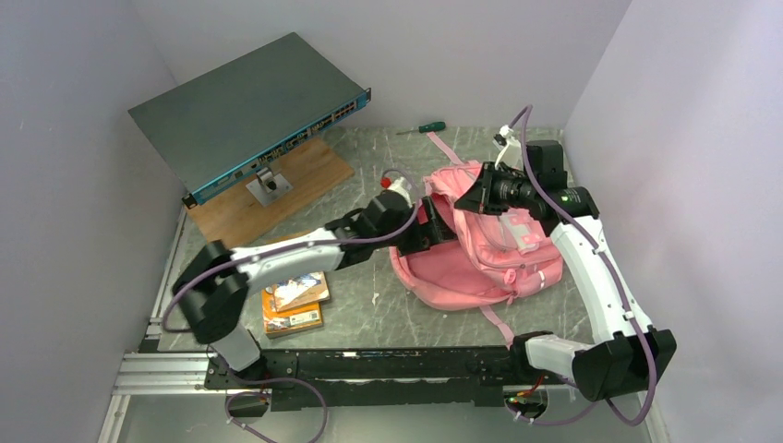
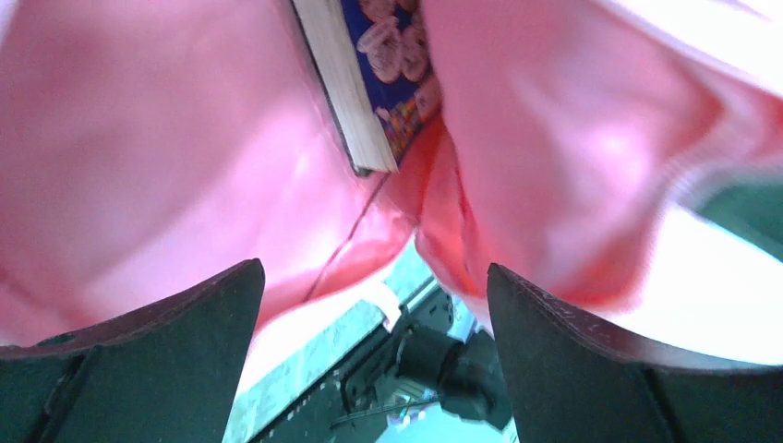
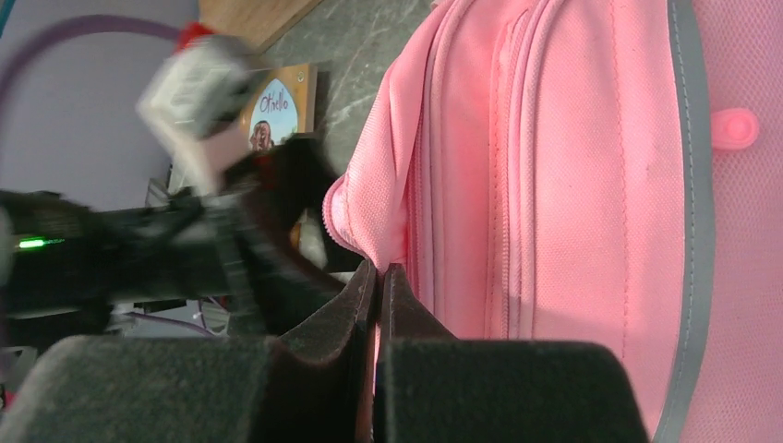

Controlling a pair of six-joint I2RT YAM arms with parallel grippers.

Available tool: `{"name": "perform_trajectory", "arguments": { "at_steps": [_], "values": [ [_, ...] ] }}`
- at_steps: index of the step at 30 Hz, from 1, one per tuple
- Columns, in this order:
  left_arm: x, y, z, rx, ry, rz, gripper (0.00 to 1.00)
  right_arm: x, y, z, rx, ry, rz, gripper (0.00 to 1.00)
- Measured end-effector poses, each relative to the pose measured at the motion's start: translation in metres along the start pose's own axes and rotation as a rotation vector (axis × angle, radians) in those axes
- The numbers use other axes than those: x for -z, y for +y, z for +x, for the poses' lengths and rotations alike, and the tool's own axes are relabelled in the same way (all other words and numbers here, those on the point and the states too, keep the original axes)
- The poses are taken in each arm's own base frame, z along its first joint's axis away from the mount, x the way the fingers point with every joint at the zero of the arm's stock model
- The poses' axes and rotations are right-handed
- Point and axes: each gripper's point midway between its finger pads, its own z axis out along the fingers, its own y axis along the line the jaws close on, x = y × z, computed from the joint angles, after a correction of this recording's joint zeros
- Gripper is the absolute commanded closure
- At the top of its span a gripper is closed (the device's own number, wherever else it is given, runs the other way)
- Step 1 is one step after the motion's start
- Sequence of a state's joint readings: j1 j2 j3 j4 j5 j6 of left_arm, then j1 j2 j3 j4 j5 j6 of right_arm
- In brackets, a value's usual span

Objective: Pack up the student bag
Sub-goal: Place the book in the student bag, then pick up the book from the center of the board.

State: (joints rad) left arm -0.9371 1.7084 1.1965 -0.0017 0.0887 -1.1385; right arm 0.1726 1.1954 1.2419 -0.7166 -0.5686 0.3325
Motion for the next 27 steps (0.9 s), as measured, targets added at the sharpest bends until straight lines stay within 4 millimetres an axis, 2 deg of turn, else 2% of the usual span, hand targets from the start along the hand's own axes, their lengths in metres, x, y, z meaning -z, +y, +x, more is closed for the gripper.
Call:
{"name": "perform_trajectory", "arguments": {
  "at_steps": [2,7,9,13,16,21,22,24,27],
  "values": [
    [0.027,-0.008,-0.001,-0.053,-0.02,0.05,0.03,0.0,-0.002,0.002,-0.002,0.002,-0.001,0.97],
    [0.105,-0.025,-0.006,-0.186,-0.103,0.182,0.0,0.0,-0.008,0.007,0.002,-0.002,0.005,0.74],
    [0.134,-0.025,-0.008,-0.224,-0.148,0.22,0.0,0.001,-0.013,0.011,0.008,-0.015,0.025,0.7],
    [0.185,0.0,-0.012,-0.274,-0.247,0.232,0.0,0.0,-0.021,0.018,0.015,-0.044,0.043,0.66],
    [0.212,0.02,-0.017,-0.3,-0.318,0.191,0.0,-0.016,-0.02,0.038,0.016,-0.011,0.028,0.58],
    [0.264,0.027,-0.031,-0.375,-0.453,0.163,0.0,-0.052,0.008,0.083,0.037,0.119,-0.032,0.46],
    [0.281,0.025,-0.037,-0.403,-0.498,0.16,0.0,-0.06,0.018,0.09,0.039,0.132,-0.058,0.45],
    [0.299,0.022,-0.044,-0.426,-0.549,0.156,0.0,-0.078,0.039,0.1,0.032,0.147,-0.122,0.41],
    [0.328,0.018,-0.056,-0.464,-0.63,0.128,0.0,-0.115,0.075,0.119,0.007,0.193,-0.221,0.32]
  ]
}}
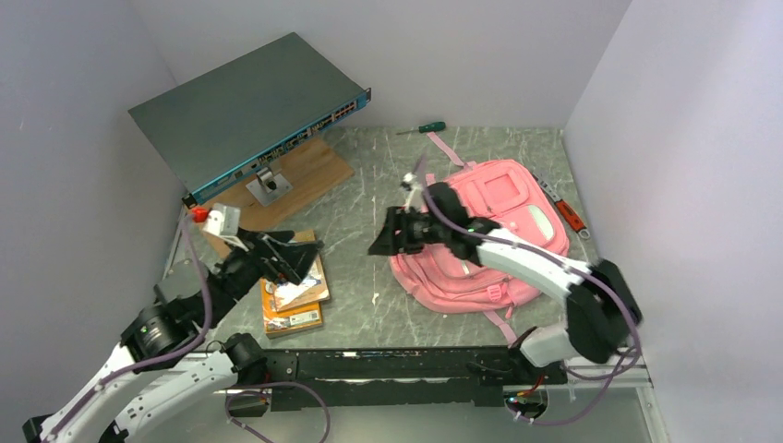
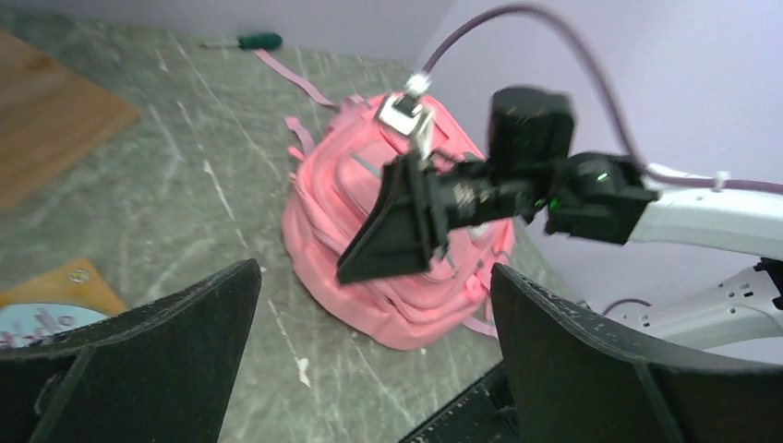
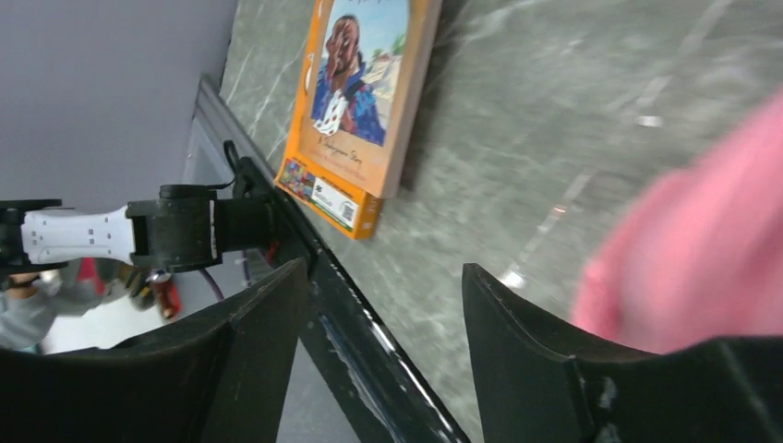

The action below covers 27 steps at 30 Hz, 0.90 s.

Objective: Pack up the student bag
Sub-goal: Pick up the book from the center of the board.

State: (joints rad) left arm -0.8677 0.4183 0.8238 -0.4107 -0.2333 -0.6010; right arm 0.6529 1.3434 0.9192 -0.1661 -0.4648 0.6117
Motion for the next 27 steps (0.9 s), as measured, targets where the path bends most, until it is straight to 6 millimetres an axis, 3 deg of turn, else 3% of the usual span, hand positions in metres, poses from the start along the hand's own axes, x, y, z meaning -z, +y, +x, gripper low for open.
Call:
{"name": "perform_trajectory", "arguments": {
  "at_steps": [4,10,14,19,27],
  "values": [
    [0.016,0.008,-0.019,-0.051,-0.046,-0.045,0.0,-0.065,0.018,0.035,-0.061,0.115,-0.068,0.28],
    [0.037,0.028,-0.018,-0.071,-0.053,-0.112,0.0,-0.139,0.035,0.068,-0.137,0.226,-0.13,0.28],
    [0.052,0.036,-0.02,-0.066,-0.074,-0.129,0.0,-0.164,0.032,0.078,-0.187,0.25,-0.154,0.28],
    [0.065,0.043,-0.022,-0.059,-0.098,-0.14,0.0,-0.178,0.02,0.092,-0.245,0.278,-0.147,0.29],
    [0.068,0.049,-0.02,-0.067,-0.096,-0.163,0.0,-0.192,0.026,0.098,-0.308,0.288,-0.216,0.46]
  ]
}}
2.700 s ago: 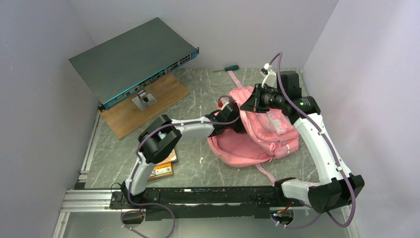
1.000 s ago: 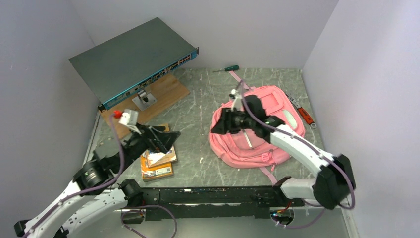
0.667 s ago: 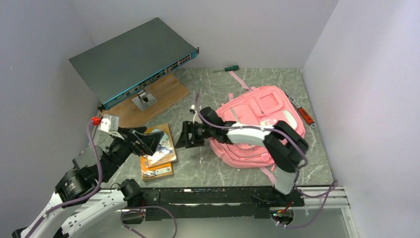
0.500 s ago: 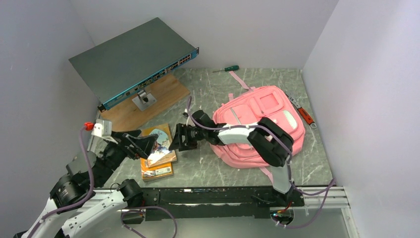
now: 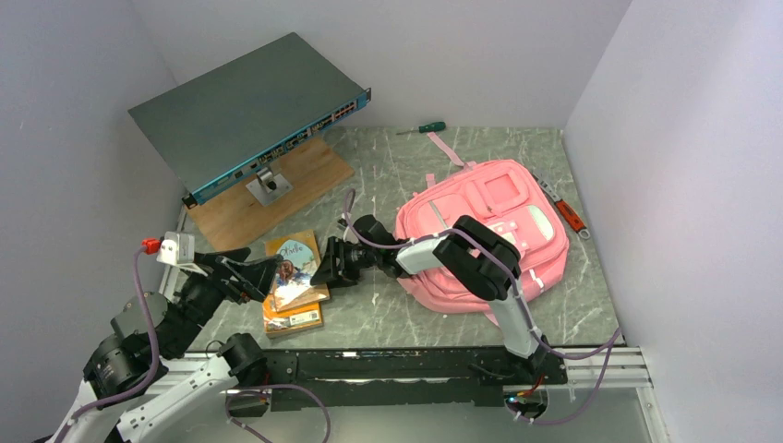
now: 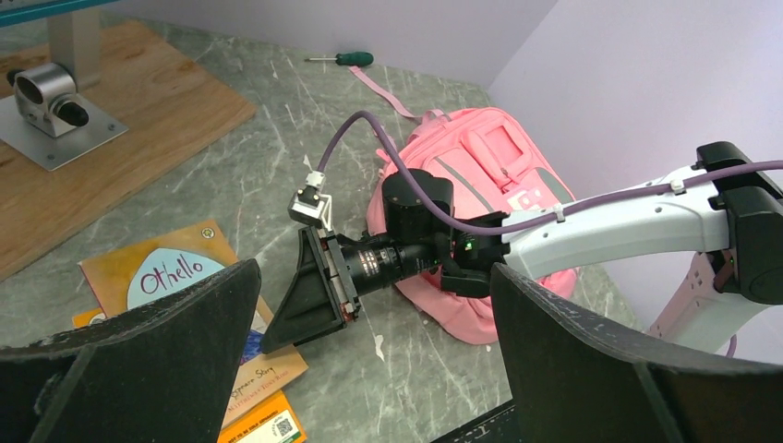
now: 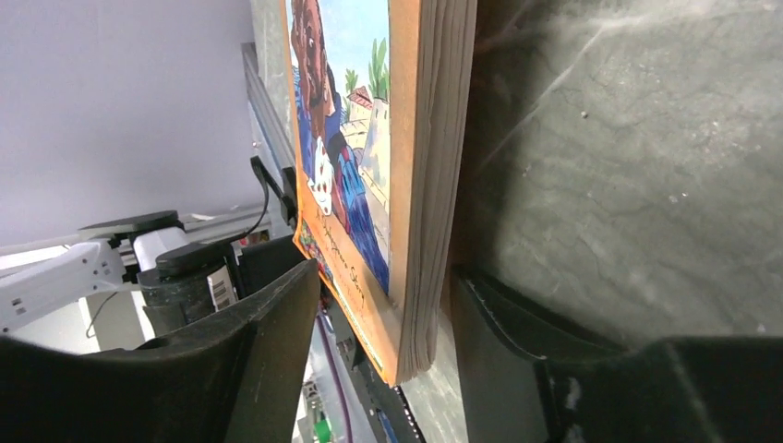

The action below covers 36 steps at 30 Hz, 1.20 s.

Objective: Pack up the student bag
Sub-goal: Pick up the book from the center of the board.

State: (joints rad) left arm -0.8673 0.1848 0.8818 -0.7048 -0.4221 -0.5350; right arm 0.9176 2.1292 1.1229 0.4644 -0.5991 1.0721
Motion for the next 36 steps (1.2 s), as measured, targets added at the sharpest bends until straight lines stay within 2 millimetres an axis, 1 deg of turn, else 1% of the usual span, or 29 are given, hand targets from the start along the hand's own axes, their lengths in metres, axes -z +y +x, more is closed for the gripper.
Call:
{"name": "perform_trajectory", "arguments": {
  "at_steps": [2,6,9,10,13,15,17,19,22,23,24,26,28,29,32,36],
  "values": [
    [0.0,0.001,0.0,-0.001,0.001,-0.003,0.0,-0.002,0.001,0.0,-0.016,0.002,-0.019,0.55],
    [0.001,0.001,0.0,-0.003,0.004,-0.006,0.0,-0.005,0.007,-0.001,-0.034,0.004,-0.06,0.79],
    [0.0,0.001,0.002,-0.003,0.01,-0.007,0.0,-0.004,0.011,-0.003,-0.051,0.0,-0.094,0.92],
    [-0.001,0.001,0.002,-0.004,0.014,-0.008,0.0,-0.003,0.011,-0.003,-0.054,-0.001,-0.103,0.99],
    [-0.005,-0.001,0.006,-0.009,0.034,-0.01,0.0,0.003,0.008,-0.002,-0.064,-0.002,-0.111,1.0],
    [-0.011,-0.003,0.012,-0.018,0.062,-0.014,0.0,0.014,0.007,-0.003,-0.073,-0.006,-0.111,1.0],
    [-0.017,-0.007,0.018,-0.028,0.094,-0.013,0.0,0.027,0.012,-0.008,-0.072,-0.015,-0.124,1.0],
    [-0.026,-0.012,0.026,-0.036,0.134,-0.01,0.0,0.047,0.023,-0.015,-0.062,-0.037,-0.147,1.0],
    [-0.037,-0.016,0.038,-0.039,0.188,-0.016,0.0,0.085,0.045,-0.028,-0.024,-0.084,-0.19,1.0],
    [-0.042,-0.018,0.042,-0.038,0.203,-0.019,0.0,0.102,0.055,-0.032,-0.004,-0.107,-0.207,1.0],
    [-0.046,-0.02,0.045,-0.038,0.217,-0.02,0.0,0.116,0.063,-0.035,0.017,-0.124,-0.222,1.0],
    [-0.053,-0.024,0.05,-0.031,0.233,-0.014,0.0,0.151,0.078,-0.042,0.065,-0.175,-0.243,1.0],
    [-0.059,-0.029,0.054,-0.026,0.248,-0.006,0.0,0.181,0.089,-0.046,0.111,-0.218,-0.251,1.0],
    [-0.063,-0.032,0.056,-0.023,0.256,0.0,0.0,0.202,0.094,-0.048,0.138,-0.248,-0.248,1.0],
    [-0.076,-0.036,0.059,-0.005,0.274,0.007,0.0,0.245,0.104,-0.049,0.203,-0.312,-0.241,1.0],
    [-0.101,-0.037,0.055,0.079,0.284,0.028,0.0,0.287,0.112,-0.036,0.267,-0.349,-0.246,1.0]
  ]
}}
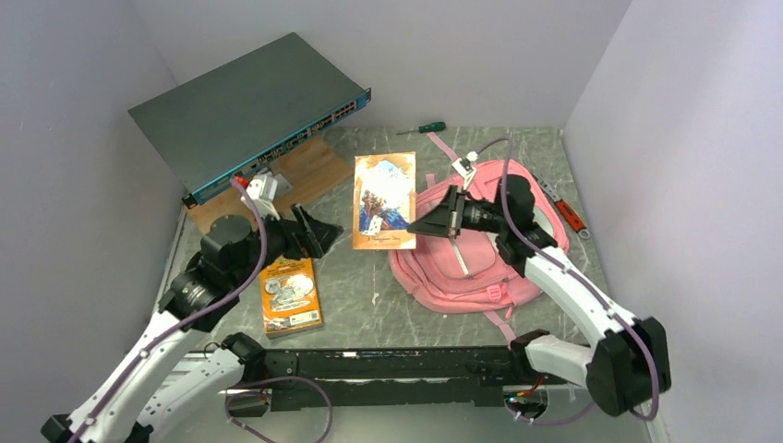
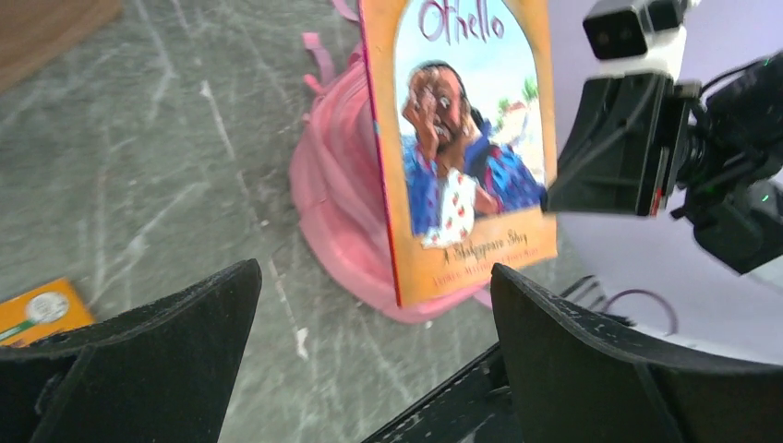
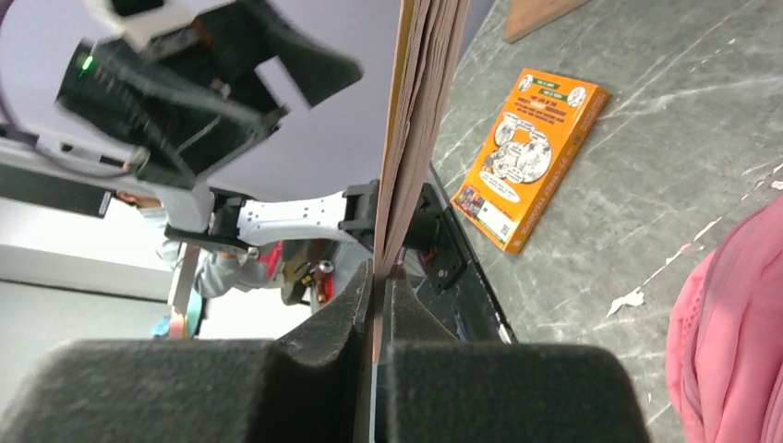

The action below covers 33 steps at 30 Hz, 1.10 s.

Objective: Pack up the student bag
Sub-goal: Pick up the book from the center of the board.

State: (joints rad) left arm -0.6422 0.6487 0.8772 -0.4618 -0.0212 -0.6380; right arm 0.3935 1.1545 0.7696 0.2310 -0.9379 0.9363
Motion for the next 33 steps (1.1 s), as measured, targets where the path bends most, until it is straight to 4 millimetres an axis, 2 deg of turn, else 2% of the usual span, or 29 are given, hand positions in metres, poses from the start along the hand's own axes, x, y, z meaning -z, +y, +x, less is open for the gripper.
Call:
{"name": "perform_trajectory", "arguments": {
  "at_steps": [4,9,13,18,22,25,26,30,33],
  "values": [
    [-0.021,-0.003,-0.008,0.094,0.01,0.097,0.0,0.02,0.017,0.009,0.037,0.015,-0.032,1.0],
    [-0.04,-0.005,0.005,0.213,0.058,0.254,0.01,0.028,0.026,0.028,0.019,0.07,-0.083,1.0],
    [-0.047,-0.014,0.014,0.28,0.113,0.366,0.11,0.031,0.031,0.035,-0.002,0.107,-0.112,1.0],
    [-0.054,-0.029,0.025,0.348,0.197,0.501,0.28,0.031,0.037,0.039,0.003,0.134,-0.142,1.0],
    [-0.053,-0.034,0.038,0.387,0.245,0.555,0.59,0.026,0.037,0.043,-0.008,0.159,-0.155,1.0],
    [-0.049,-0.037,0.042,0.384,0.255,0.577,0.88,0.02,0.031,0.048,-0.031,0.186,-0.149,0.99],
    [-0.048,-0.038,0.042,0.377,0.255,0.577,0.99,0.019,0.028,0.05,-0.037,0.193,-0.142,0.91],
    [-0.044,-0.035,0.032,0.301,0.222,0.492,1.0,0.011,0.003,0.047,-0.051,0.192,-0.006,0.74],
    [-0.035,-0.028,0.007,0.207,0.126,0.36,1.0,0.011,-0.015,0.035,-0.001,0.156,0.146,0.67]
  ]
}}
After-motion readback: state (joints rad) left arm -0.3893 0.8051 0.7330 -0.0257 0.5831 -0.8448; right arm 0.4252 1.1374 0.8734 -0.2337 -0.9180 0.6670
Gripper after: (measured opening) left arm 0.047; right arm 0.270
